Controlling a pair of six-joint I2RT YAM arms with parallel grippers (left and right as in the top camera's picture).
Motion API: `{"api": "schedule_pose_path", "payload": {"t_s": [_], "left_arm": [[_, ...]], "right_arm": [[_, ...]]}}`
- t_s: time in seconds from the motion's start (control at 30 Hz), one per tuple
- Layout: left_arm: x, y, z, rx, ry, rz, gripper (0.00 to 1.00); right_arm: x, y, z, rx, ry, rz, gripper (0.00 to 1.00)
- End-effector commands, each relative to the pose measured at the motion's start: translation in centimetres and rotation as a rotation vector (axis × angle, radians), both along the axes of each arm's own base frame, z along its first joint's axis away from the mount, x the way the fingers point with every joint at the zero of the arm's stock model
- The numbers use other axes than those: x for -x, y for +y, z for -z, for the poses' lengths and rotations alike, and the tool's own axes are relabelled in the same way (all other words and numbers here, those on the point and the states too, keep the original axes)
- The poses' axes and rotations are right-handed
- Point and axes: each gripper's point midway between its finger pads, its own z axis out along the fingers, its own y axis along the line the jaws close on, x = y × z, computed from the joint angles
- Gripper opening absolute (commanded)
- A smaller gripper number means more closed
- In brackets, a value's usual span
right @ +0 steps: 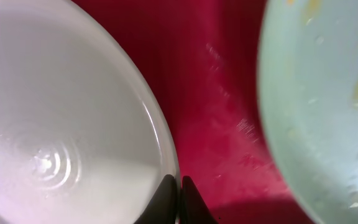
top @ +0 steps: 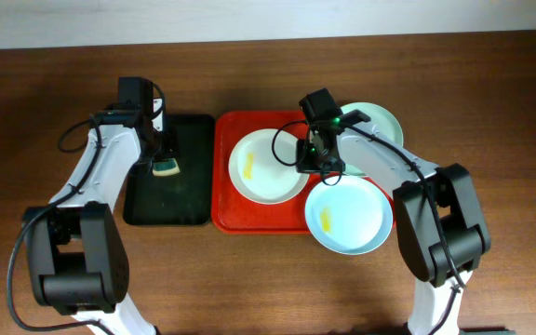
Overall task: Clean dirty plates on tray and stack at the side
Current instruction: 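Grasp the white plate rim with the right gripper and hold it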
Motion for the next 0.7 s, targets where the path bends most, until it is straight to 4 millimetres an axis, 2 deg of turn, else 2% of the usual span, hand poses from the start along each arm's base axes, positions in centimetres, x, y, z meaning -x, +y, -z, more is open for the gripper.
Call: {"api": "schedule_pose_path", "payload": {"t_s": [0.0, 0.23, 0.27, 0.3, 0.33, 0.37, 0.43, 0.5, 0.67], "left_arm": [[0.0, -0.1, 0.1, 0.000, 0.000, 0.018, 0.00], [0.0, -0.1, 0.1, -0.001, 0.000, 0.018, 0.00], [0.0, -0.1, 0.1, -0.001, 0.000, 0.018, 0.00], [0.0, -0.1, 0.1, 0.000, 0.000, 0.018, 0.00], [0.0, -0.1, 0.1, 0.000, 0.000, 0.018, 0.00], [0.0, -0.1, 0.1, -0.001, 0.000, 0.018, 0.00], [0.0, -0.1, 0.1, 0.000, 0.000, 0.018, 0.00], [0.0, -0.1, 0.1, 0.000, 0.000, 0.018, 0.00], [0.0, -0.4, 0.1, 0.015, 0.001, 0.024, 0.00]], "right_arm": [[1.5, 0.9, 0.8, -0.061, 0.082, 0.026, 0.04], [2.6, 1.2, 0.8, -0.092, 0.152, 0.096, 0.06], [2.3, 1.0, 0.9, -0.081, 0.138, 0.099, 0.20], [2.1, 0.8, 0.9, -0.069, 0.127, 0.100, 0.25], [1.8, 0.6, 0.9, -0.058, 0.113, 0.101, 0.25], [1.6, 0.5, 1.0, -0.050, 0.103, 0.102, 0.25], [1.5, 0.3, 1.0, -0.038, 0.095, 0.102, 0.18], [1.5, 0.3, 1.0, -0.037, 0.096, 0.102, 0.06], [1.2, 0.3, 1.0, -0.037, 0.082, 0.091, 0.04]]}}
